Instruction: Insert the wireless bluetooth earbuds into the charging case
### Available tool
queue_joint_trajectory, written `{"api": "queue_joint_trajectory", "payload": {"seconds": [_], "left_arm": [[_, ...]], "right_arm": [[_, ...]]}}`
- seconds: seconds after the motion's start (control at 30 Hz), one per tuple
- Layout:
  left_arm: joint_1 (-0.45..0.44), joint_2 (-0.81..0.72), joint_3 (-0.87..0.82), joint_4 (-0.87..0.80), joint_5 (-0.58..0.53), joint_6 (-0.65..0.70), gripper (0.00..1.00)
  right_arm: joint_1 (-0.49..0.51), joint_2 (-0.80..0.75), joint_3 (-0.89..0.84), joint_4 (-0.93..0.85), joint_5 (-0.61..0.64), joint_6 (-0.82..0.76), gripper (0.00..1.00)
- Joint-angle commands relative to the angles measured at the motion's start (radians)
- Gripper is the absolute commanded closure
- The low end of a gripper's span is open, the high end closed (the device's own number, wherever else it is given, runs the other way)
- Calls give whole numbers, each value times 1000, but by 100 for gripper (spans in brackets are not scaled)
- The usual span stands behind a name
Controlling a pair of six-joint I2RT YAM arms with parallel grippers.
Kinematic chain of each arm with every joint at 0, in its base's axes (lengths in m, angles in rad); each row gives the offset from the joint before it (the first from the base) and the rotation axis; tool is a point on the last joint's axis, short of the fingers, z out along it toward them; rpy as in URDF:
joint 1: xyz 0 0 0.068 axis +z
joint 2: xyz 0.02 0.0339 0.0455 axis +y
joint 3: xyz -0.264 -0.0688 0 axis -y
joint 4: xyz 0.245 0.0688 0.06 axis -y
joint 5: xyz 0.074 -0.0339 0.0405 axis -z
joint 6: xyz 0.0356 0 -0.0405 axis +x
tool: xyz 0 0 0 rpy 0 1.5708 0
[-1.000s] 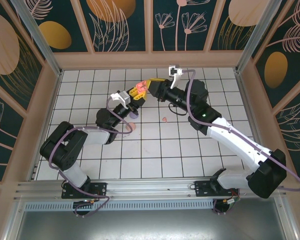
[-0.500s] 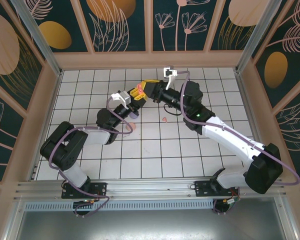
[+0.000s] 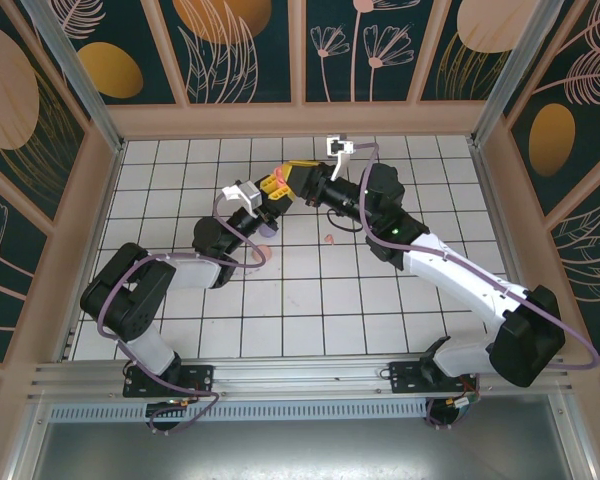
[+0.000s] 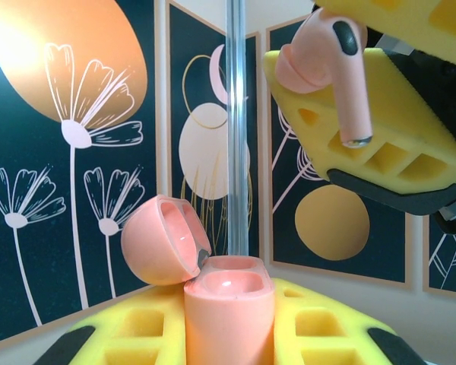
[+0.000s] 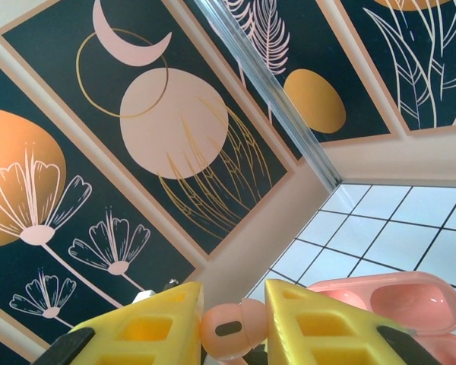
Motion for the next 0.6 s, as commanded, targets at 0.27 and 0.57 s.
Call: {"api": "queue_joint_trajectory", "payload": {"seconds": [0.27, 0.57], "left_arm": [[-7, -38, 22, 102, 25, 7, 100], [-10, -41, 23, 99, 28, 2, 100]], "right_arm": [[7, -8, -21, 57, -14, 7, 74], [7, 14, -16, 68, -15, 9, 75]]}}
